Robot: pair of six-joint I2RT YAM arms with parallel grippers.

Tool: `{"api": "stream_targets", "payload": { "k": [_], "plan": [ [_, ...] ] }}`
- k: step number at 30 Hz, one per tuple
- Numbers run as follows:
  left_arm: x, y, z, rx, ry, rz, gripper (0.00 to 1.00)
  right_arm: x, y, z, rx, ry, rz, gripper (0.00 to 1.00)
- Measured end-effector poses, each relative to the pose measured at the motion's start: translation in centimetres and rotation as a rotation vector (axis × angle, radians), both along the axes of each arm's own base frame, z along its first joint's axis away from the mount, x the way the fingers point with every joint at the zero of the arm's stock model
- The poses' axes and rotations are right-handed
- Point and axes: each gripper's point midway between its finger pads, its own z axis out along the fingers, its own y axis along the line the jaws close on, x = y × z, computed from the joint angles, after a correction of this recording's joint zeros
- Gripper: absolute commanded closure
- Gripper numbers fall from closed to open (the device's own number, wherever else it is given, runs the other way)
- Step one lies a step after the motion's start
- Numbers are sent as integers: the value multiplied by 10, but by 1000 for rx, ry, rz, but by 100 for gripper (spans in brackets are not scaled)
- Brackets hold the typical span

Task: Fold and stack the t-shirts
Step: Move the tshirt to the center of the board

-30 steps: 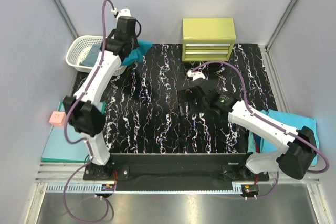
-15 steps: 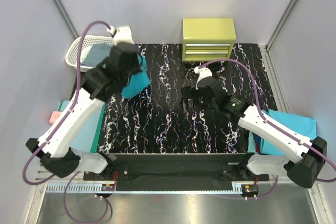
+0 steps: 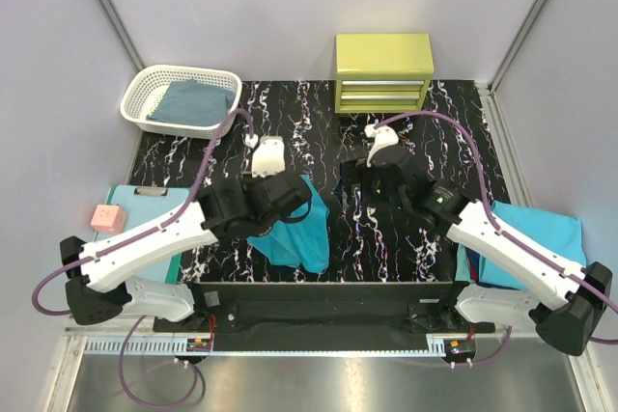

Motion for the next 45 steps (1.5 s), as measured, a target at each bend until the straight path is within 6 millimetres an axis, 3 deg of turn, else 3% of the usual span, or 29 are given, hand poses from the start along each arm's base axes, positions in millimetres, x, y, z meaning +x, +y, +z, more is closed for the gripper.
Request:
{"api": "stream_targets", "payload": {
  "k": [3,5,6,9,16,21,28,32,36,39,45],
  "plan": [
    [-5,12,-28,51,40,42,98,-3,-3,-2,2,1,0,0],
    [-5,20,-34,78,41,67,84,-6,-5,-3,5,2,-2,0],
    [-3,22,-33,80,35,78,60,-7,-6,-2,7,1,-2,0],
    [11,33,-25,89,5,128,1,-10,-10,0,11,-1,-2,0],
    [35,40,18,80,-124,174,1,-15,-13,-3,4,19,0,0],
    [43,46,18,103,-138,200,1,-24,-2,-10,2,46,38,0],
    [37,72,-5,97,-114,265,2,-70,52,-49,-124,96,203,0],
    [29,81,-2,78,-117,245,1,-96,74,-69,-154,138,251,0],
    [18,91,-2,55,-118,218,1,-109,89,-83,-181,149,236,0],
    [8,100,-9,39,-105,202,1,-118,110,-81,-243,98,219,0],
    [-9,109,-20,-9,-65,186,1,-113,170,-45,-373,-102,62,0]
  ]
}}
